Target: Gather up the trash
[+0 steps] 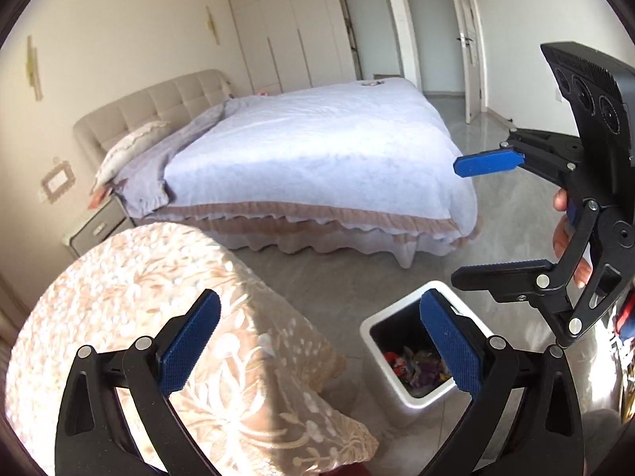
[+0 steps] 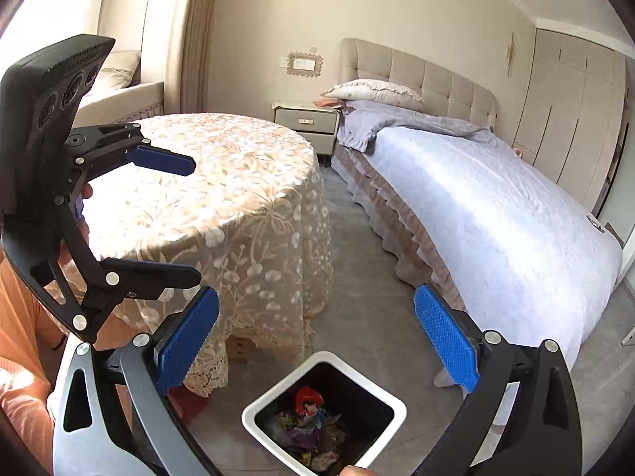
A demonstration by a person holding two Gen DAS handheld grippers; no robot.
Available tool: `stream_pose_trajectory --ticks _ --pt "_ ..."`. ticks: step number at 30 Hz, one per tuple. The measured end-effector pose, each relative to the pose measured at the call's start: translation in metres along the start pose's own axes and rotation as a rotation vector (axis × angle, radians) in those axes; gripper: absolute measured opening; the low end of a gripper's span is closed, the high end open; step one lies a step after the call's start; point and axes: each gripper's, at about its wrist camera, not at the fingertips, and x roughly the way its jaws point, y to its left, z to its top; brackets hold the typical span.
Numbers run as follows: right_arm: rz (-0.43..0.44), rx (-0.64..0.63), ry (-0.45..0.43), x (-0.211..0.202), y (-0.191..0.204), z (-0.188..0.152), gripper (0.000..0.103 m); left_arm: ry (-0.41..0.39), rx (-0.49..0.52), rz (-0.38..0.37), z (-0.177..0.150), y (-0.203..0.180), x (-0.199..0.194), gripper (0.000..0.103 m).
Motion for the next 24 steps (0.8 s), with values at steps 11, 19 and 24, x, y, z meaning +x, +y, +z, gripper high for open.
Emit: stream_pose_trajectory --ticks 11,19,24 --pt "0.024 0.156 -0.083 0.034 0.109 0.065 0.099 -0.049 -0.41 0.288 -0.067 0.119 -0.084 0.099" --pt "0.09 0.158 -0.138 0.043 0.212 0.104 0.099 -0.109 -0.572 0.44 -0.129 0.189 -0.159 0.098" --pt "0.067 0.162 -0.156 0.043 0.259 0.114 0.099 -0.127 -0.635 0.482 -0.157 0.217 -0.192 0.098"
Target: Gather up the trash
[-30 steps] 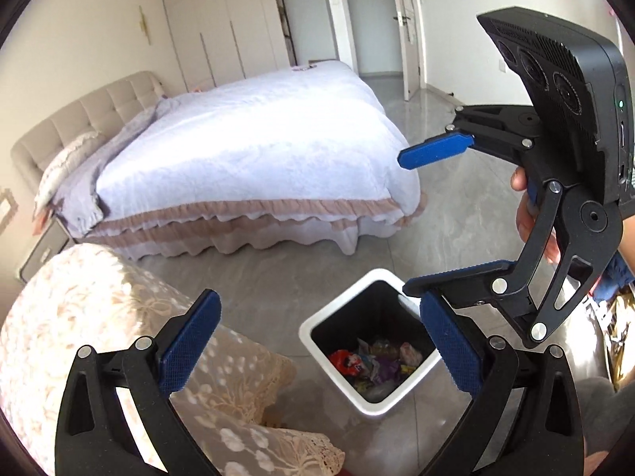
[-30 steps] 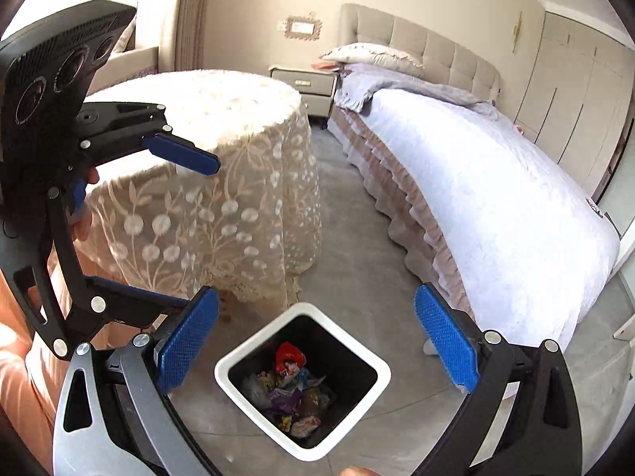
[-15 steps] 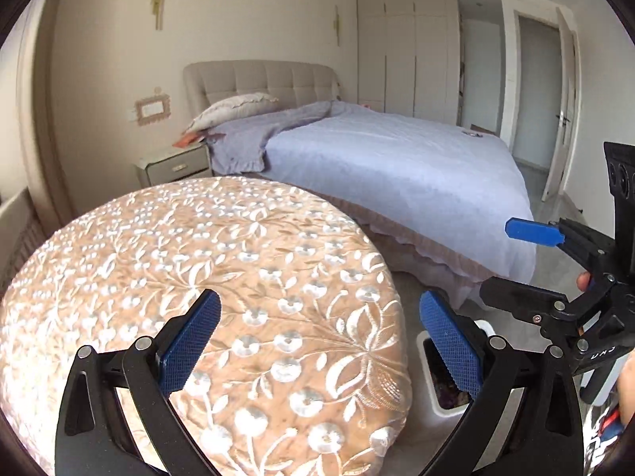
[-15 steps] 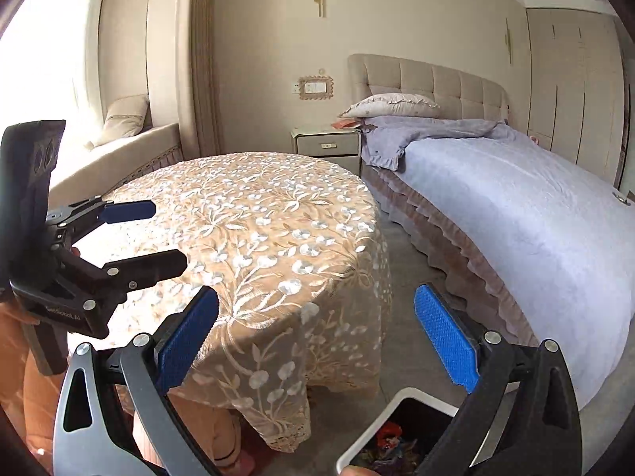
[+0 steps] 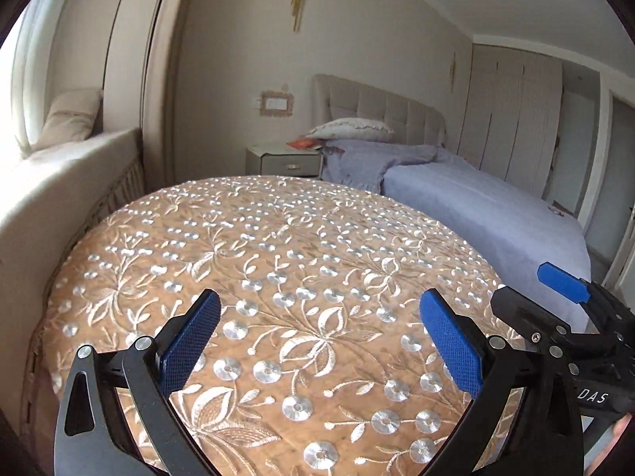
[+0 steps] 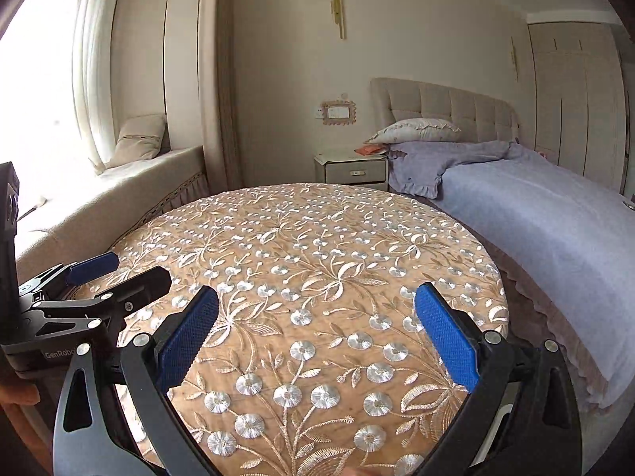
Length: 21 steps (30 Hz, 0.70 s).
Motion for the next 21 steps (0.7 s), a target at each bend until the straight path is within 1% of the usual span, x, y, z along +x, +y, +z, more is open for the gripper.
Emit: stream_pose_trajectory --ticks 4,12,15,18,19,21 --pt "-0.023 0.029 -0.007 -0.003 0.021 0.0 0.099 -0.029 -0.005 0.047 -0.003 0.019 -0.016 0.098" --pt "-0.055 0.04 -0.014 -0.015 0.047 -0.002 0.099 -0.07 0.027 0.132 -0.005 0.034 -0.047 0.098" --pt "-0.071 0.02 -0.033 -0.02 0.055 -0.001 0.099 -0.064 -0.015 0.131 -0.003 0.04 -0.054 0.098" --pt "-0.069 0.007 -0.033 -0.023 0.06 0.001 0.099 -0.063 -0.066 0.096 -0.004 0.047 -0.058 0.098" --pt "-0.064 0.011 -0.033 -0.025 0.06 0.001 0.099 -0.068 -0.07 0.096 -0.004 0.048 -0.06 0.098" --pt "-0.048 0.03 -0.035 -0.026 0.058 0.002 0.099 -0.078 -0.052 0.126 -0.003 0.046 -0.061 0.098"
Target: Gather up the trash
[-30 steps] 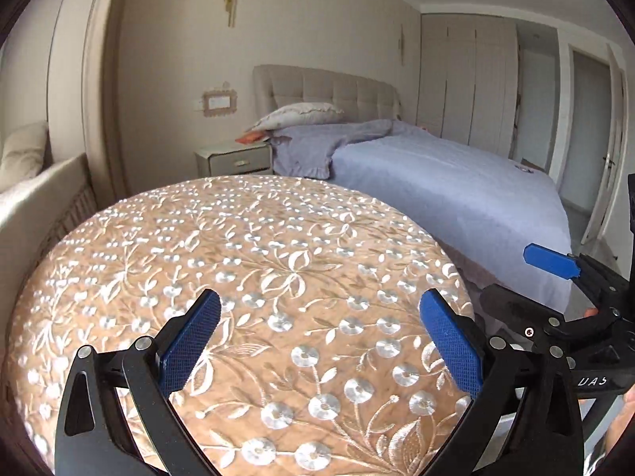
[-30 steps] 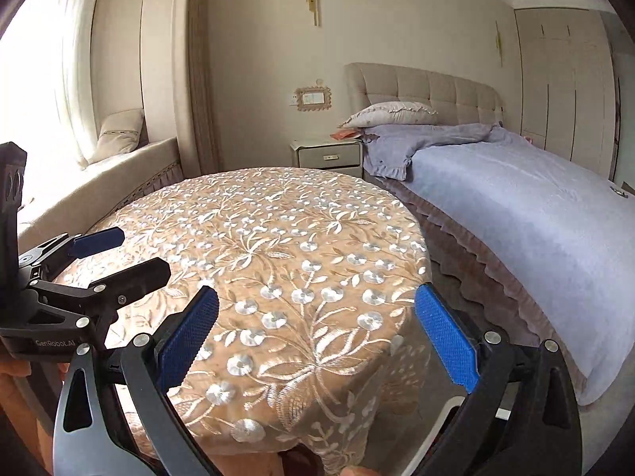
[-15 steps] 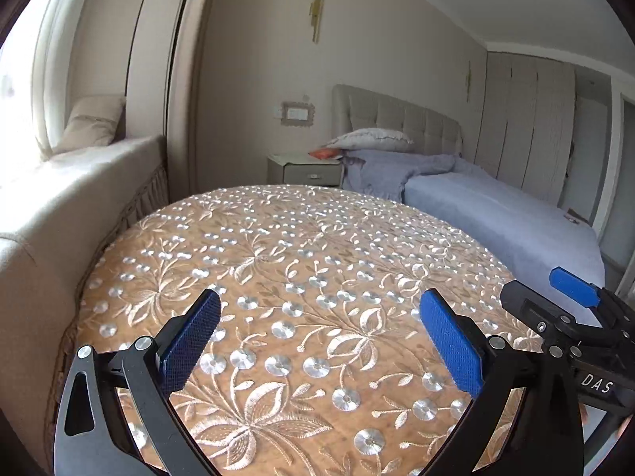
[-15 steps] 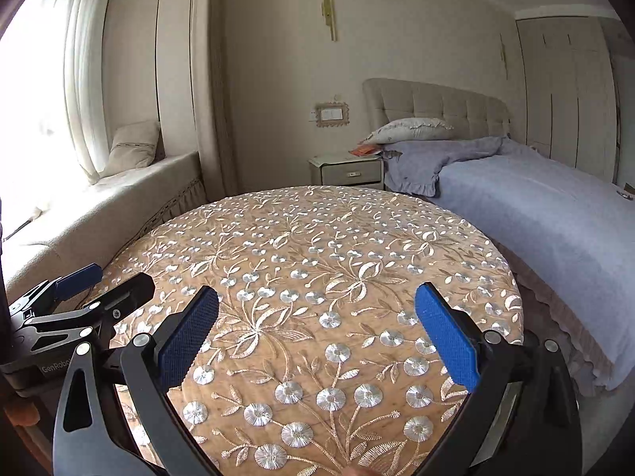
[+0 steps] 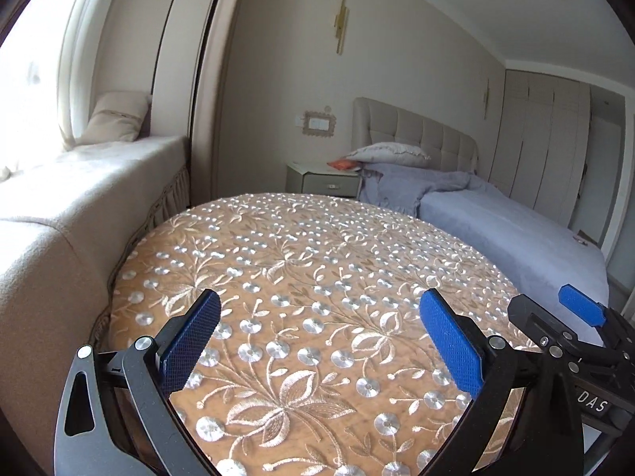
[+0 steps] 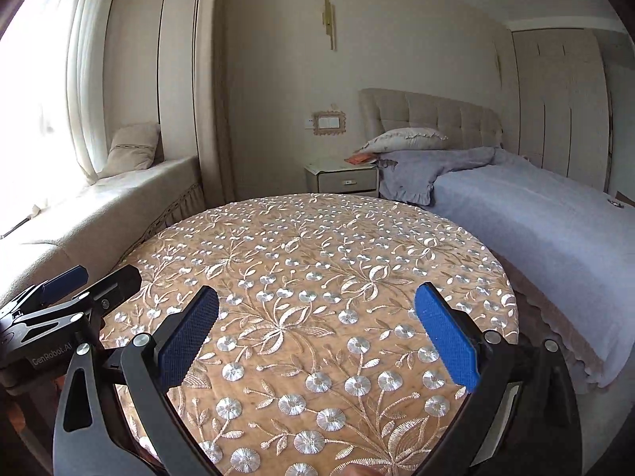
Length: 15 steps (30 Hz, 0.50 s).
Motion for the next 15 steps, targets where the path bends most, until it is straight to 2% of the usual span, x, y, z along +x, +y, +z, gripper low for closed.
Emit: stream_pose_trajectory --ticks 15 --pt "-0.004 -0.002 -0.006 -0.0044 0.007 -0.0009 0.099 -0.025 0.036 0.017 0.0027 -0.0075 -0.0076 0.098"
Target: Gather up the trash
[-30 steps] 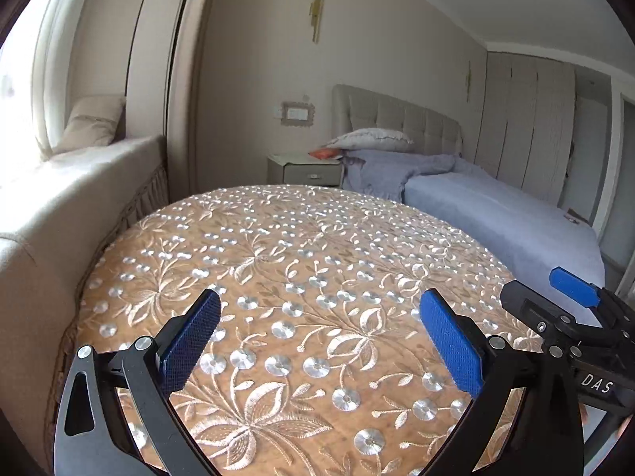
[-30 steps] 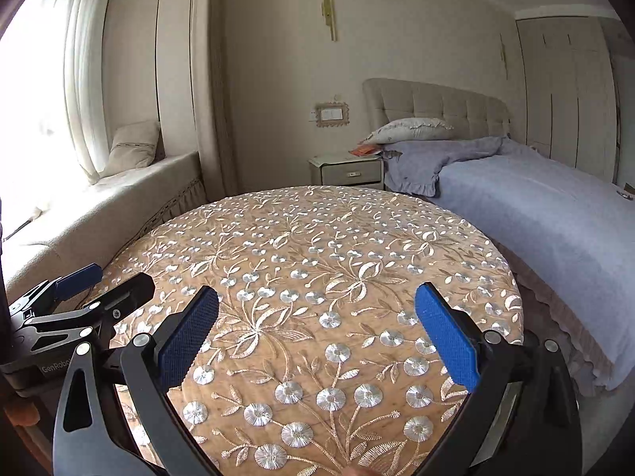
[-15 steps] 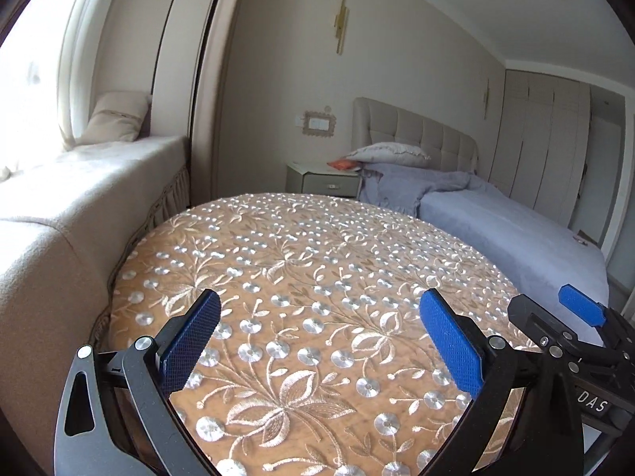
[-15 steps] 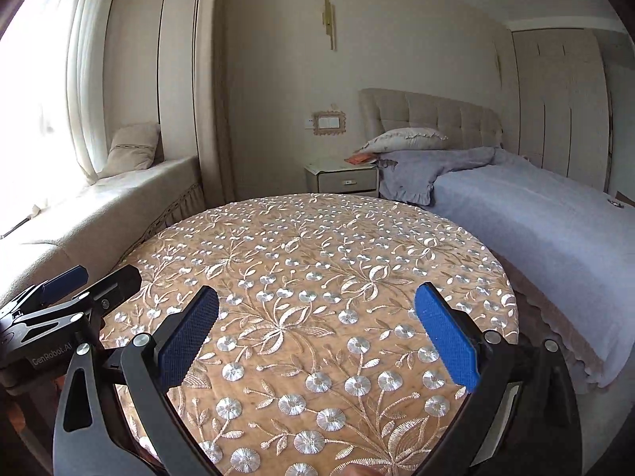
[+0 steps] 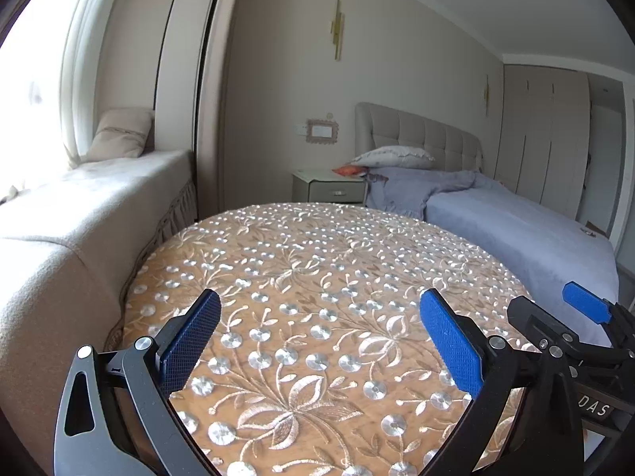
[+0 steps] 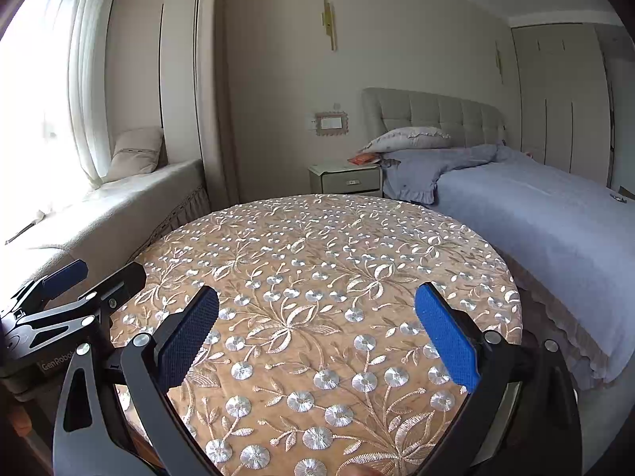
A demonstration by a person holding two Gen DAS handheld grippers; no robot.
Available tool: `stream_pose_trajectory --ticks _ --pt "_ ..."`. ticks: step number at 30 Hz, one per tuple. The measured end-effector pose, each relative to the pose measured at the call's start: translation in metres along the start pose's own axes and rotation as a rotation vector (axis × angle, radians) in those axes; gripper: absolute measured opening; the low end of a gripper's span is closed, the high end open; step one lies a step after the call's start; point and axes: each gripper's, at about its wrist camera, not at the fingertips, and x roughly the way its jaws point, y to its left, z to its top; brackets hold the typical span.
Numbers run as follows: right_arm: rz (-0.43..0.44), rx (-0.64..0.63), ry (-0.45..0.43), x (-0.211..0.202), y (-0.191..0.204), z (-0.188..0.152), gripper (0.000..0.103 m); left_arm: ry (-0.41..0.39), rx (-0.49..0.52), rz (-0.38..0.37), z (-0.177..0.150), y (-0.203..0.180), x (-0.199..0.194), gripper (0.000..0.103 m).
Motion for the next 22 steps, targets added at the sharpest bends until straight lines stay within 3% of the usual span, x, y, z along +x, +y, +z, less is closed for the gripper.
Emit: stream_pose_trajectory --ticks 10,16,22 --pt "-0.023 -0.024 -0.024 -0.002 0.007 -0.002 0.098 -0.006 -0.002 -0.004 0.001 0.001 0.0 0.098" --pt "-0.015 0.016 -0.012 0.006 -0.007 -0.005 0.099 0.004 0.031 -0.001 0.004 -0.011 0.007 0.098" --pt "-0.003 0.09 0.022 0.016 -0.033 -0.011 0.098 0.063 0.021 -0.038 0.004 -0.02 0.025 0.098"
